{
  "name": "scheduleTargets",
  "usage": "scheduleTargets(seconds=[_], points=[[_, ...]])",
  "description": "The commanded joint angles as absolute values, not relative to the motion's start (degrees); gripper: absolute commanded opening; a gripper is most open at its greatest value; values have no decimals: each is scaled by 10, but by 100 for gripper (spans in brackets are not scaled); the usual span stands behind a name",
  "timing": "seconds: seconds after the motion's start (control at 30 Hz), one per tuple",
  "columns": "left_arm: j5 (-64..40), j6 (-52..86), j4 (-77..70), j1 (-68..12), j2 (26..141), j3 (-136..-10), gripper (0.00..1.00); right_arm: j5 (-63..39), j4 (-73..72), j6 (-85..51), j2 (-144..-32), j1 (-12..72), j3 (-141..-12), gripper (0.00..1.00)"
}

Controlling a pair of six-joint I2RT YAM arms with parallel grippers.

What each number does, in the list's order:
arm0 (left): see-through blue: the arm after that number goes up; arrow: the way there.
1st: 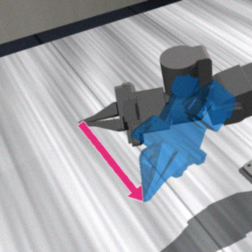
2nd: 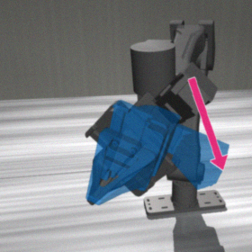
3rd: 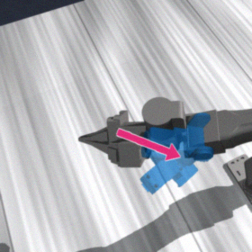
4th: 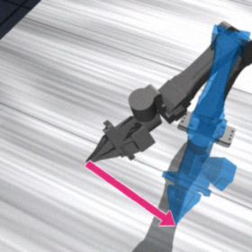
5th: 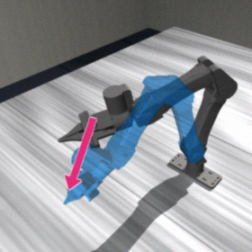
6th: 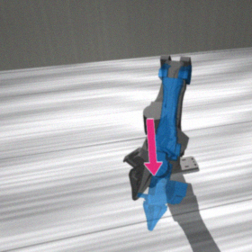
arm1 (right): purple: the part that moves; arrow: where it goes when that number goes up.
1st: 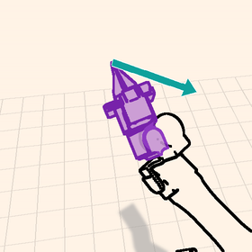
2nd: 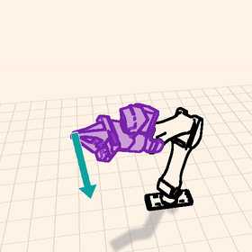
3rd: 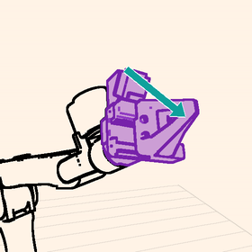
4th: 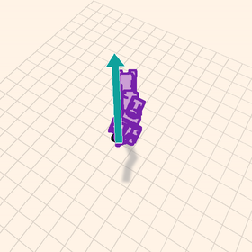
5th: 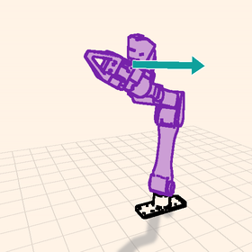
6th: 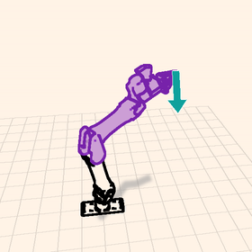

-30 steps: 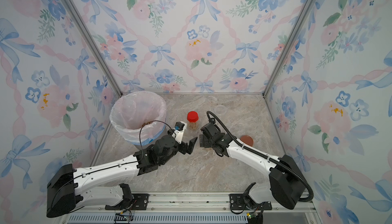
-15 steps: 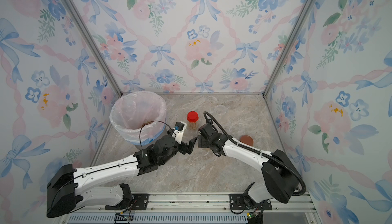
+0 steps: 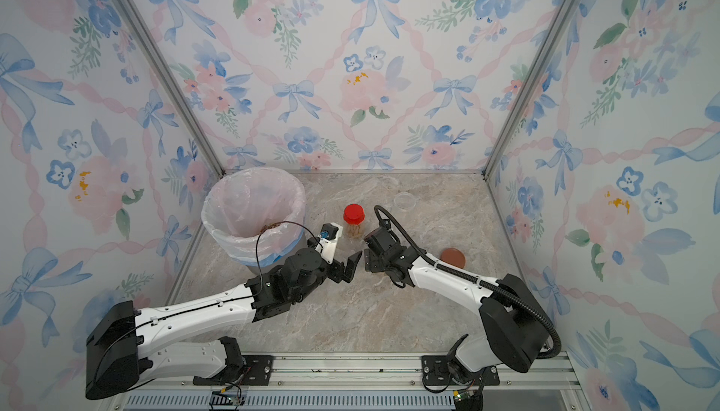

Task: Empty moldy peanuts from jars
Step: Pick up the jar from the center of the board.

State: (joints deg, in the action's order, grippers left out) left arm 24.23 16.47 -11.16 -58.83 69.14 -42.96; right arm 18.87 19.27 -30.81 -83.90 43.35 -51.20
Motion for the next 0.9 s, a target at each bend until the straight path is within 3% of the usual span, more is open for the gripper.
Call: scheduleTargets(seconds=[0.0,0.23,0.33,0.87], points=[[247,152,-124,-583,678,-420,98,198,192,-314,-849,437,-504,81],[254,149,-130,-581,671,-413,98,198,205,-312,-839,437,-514,62],[258,144,-147,-581,663,-400,98,198,212,-311,-830,434,-523,58],[165,38,-353,-580,641,-295,98,128,286,-298,-754,392,-607,57]])
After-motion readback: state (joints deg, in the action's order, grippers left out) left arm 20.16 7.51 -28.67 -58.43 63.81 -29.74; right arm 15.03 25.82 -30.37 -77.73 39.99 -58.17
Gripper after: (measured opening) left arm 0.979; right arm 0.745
